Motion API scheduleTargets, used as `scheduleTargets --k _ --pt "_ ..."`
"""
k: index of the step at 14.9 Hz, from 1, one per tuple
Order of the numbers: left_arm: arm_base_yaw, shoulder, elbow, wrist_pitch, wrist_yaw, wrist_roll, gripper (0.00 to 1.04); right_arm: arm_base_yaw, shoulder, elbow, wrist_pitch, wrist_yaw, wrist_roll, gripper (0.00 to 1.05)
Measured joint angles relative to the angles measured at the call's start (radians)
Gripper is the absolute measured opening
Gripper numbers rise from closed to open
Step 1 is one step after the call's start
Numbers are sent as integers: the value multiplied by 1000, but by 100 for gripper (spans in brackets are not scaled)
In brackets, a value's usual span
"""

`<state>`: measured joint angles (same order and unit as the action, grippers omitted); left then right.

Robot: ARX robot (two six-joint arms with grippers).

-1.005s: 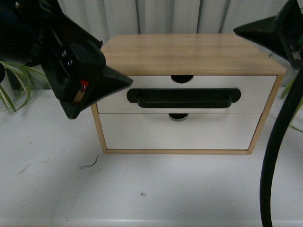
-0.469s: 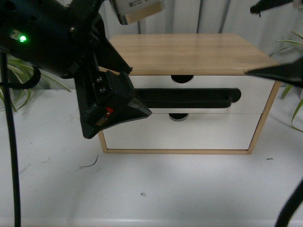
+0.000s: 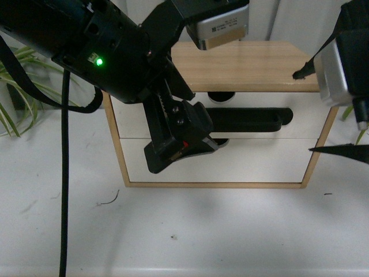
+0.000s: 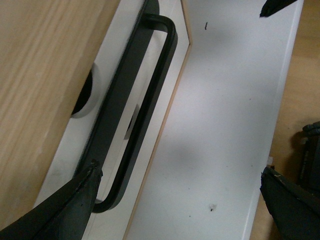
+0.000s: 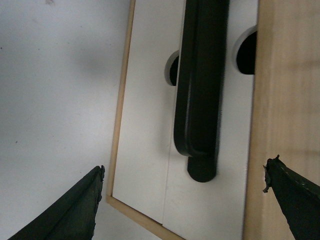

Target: Pull drawer

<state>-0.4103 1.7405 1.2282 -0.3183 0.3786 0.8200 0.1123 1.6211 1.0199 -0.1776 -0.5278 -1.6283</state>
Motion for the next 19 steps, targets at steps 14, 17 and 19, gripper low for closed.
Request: scheduleTargets --k 14,17,19 --pt "-19 142 49 102 -18 -30 98 91 166 43 67 34 100 98" --pt "-19 155 47 105 -19 -30 98 91 180 43 90 42 107 98" --pt "-22 163 44 126 -24 -30 98 92 190 46 104 45 114 98"
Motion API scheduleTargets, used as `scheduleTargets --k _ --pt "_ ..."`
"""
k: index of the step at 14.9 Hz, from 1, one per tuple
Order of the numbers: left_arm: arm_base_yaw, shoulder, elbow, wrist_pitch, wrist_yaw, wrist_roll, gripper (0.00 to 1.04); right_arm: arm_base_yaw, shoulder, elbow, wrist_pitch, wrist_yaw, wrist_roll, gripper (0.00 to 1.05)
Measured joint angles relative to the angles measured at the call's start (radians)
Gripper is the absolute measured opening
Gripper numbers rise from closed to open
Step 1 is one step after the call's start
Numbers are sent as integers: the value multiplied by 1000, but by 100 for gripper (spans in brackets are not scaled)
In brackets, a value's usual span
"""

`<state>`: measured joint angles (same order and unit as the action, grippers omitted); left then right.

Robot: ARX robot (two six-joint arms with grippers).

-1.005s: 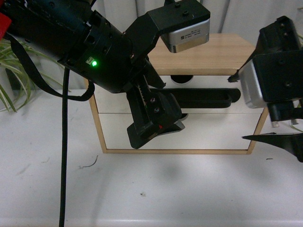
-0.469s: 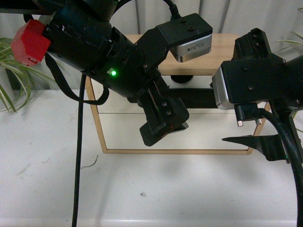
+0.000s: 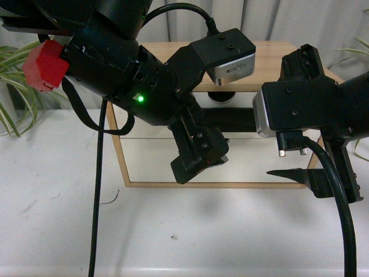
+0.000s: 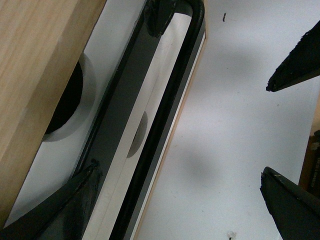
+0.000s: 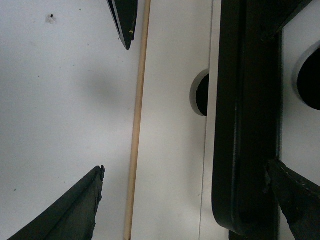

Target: Pull drawer

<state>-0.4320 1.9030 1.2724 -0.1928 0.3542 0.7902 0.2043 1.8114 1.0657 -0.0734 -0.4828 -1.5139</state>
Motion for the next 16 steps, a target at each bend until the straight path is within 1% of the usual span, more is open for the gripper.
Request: scheduleTargets --k 5,9,16 --pt "-10 29 0 7 -2 0 98 14 35 3 9 14 8 98" --pt "-55 97 18 47 -10 6 98 26 106 6 57 35 8 98" --pt "-58 107 19 54 5 30 98 26 104 -6 66 35 4 98"
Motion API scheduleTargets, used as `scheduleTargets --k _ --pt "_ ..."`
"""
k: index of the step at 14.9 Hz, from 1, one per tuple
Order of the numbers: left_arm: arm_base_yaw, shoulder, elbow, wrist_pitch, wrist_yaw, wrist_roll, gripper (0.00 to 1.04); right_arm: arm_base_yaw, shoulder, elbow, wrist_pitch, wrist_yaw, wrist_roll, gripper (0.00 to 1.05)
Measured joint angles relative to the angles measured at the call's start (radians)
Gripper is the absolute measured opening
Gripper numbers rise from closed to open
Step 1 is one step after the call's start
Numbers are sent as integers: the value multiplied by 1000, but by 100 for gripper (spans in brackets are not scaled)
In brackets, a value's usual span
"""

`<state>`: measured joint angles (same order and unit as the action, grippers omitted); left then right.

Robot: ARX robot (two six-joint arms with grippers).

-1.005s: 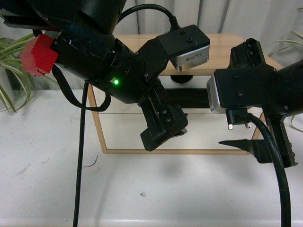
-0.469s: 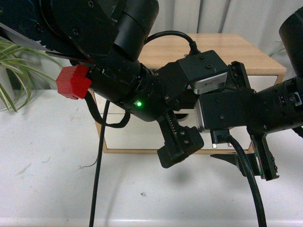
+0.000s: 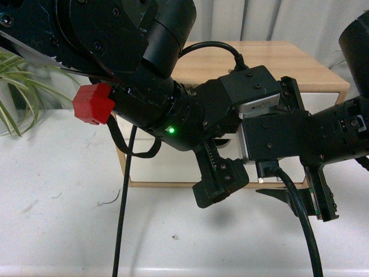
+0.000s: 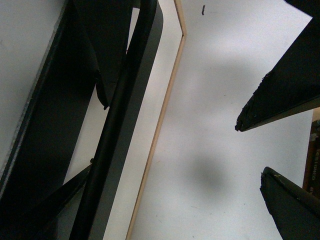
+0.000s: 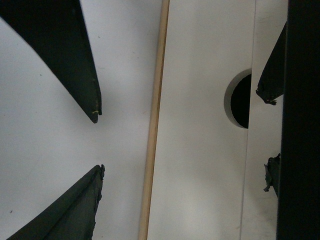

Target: Pull drawer

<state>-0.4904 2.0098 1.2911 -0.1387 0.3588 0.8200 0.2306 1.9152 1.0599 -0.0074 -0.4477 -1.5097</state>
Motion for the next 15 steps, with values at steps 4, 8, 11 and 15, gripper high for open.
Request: scheduleTargets --k 4,8,11,15 --pt "-6 -48 -86 45 21 -10 98 12 -82 -122 73 -10 67 98" --pt "-18 -121 -200 103 47 -30 98 29 -170 -235 106 -15 103 98" --pt "-31 -188 -303 163 65 -57 98 54 -233 -306 93 -1 102 98" --pt "-51 -268 -420 220 74 -89 98 85 -305 -397 106 26 78 98"
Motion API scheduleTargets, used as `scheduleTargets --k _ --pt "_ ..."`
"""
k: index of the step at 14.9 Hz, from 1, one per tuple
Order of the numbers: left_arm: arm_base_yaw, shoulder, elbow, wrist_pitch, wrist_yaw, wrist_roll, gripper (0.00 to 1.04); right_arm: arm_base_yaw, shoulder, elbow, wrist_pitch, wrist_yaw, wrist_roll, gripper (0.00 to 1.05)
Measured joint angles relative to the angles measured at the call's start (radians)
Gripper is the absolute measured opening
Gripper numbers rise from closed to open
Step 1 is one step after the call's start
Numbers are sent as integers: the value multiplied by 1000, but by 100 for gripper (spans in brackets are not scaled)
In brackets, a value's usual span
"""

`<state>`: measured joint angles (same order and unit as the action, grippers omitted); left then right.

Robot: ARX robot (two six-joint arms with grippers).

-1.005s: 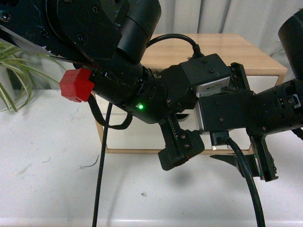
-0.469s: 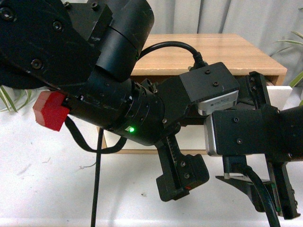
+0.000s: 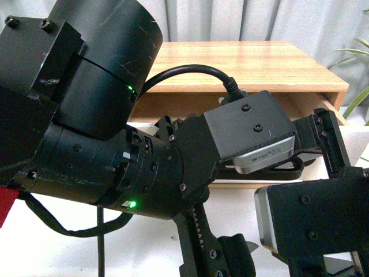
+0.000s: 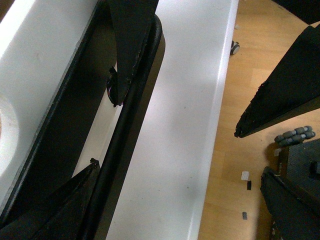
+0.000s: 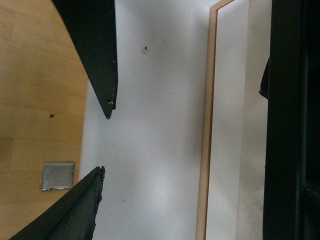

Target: Pull drawer

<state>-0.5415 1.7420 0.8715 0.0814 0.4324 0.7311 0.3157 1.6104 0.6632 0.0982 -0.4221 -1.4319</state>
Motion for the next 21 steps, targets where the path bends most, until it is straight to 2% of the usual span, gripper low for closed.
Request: scheduleTargets --k 5,9,11,14,17,18,19,20,21 --pt "-40 -88 -108 15 5 -28 98 33 -129 -110 -42 13 2 98" --pt "-41 -109 -102 7 11 -62 98 27 -159 -107 -47 5 3 98" --pt "-32 -137 -84 10 28 -111 98 16 -210 -92 -63 -36 -6 98" --pt "-18 -209 -63 -10 34 -138 98 -11 -266 -52 -104 -40 -19 98" --pt "4 -305 -63 18 89 -206 98 -51 -336 -16 -154 -106 17 98" --pt "63 -377 -64 128 120 -291 98 -93 -368 9 -147 -160 82 98" --pt "164 -411 -56 240 92 -435 98 -134 -375 18 -57 -174 206 98" --pt "248 -364 -4 197 -23 -558 98 -146 -354 31 31 -113 346 98" --pt "345 -270 62 103 -165 -719 98 -154 -321 83 61 -5 572 98"
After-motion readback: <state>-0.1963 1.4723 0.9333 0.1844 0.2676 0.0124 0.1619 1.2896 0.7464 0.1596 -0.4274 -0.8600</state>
